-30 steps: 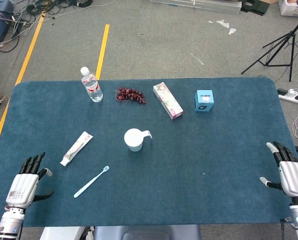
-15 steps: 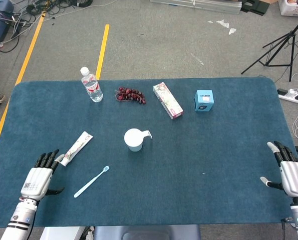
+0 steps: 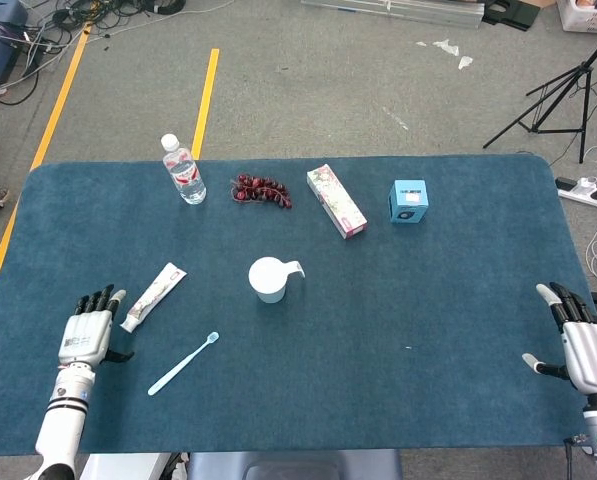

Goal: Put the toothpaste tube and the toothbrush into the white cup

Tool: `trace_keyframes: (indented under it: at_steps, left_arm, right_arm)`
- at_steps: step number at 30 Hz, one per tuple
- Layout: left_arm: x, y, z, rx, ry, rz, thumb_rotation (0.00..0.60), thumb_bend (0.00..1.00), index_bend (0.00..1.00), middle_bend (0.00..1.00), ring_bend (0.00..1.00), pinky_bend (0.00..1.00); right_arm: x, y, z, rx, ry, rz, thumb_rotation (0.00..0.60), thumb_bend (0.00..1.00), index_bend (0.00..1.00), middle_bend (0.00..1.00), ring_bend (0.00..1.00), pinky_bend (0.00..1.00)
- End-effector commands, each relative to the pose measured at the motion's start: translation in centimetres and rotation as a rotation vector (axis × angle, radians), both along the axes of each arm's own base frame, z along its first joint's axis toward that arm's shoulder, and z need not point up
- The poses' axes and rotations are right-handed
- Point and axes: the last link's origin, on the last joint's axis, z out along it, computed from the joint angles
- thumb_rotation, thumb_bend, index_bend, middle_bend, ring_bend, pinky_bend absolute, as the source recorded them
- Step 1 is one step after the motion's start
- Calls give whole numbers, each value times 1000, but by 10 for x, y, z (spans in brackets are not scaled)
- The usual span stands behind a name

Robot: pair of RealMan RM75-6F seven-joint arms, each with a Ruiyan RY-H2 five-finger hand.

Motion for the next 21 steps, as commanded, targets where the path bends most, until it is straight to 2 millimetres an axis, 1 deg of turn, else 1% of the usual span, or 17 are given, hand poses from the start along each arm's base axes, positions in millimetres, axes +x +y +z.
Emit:
trace_keyframes:
  at_steps: [1, 9, 14, 21]
  left_arm:
    - [15, 19, -8, 2, 1, 28, 600, 0, 0, 0, 0, 22]
    - [21, 42, -13, 7, 36, 91, 600, 0, 0, 0, 0, 22]
    - [22, 49, -18, 22, 71, 96, 600, 0, 0, 0, 0, 22]
    - [19, 54, -25, 34, 134, 91, 600, 0, 0, 0, 0, 16]
  right_arm:
    - [0, 0, 0, 1, -1, 1, 600, 16, 145, 113, 114, 366]
    - [1, 0, 1, -1, -5, 4, 600, 16, 145, 113, 114, 366]
    - [1, 1, 2, -5, -7, 5, 600, 16, 145, 113, 114, 366]
    - [1, 1, 2, -5, -8, 6, 600, 16, 145, 113, 114, 366]
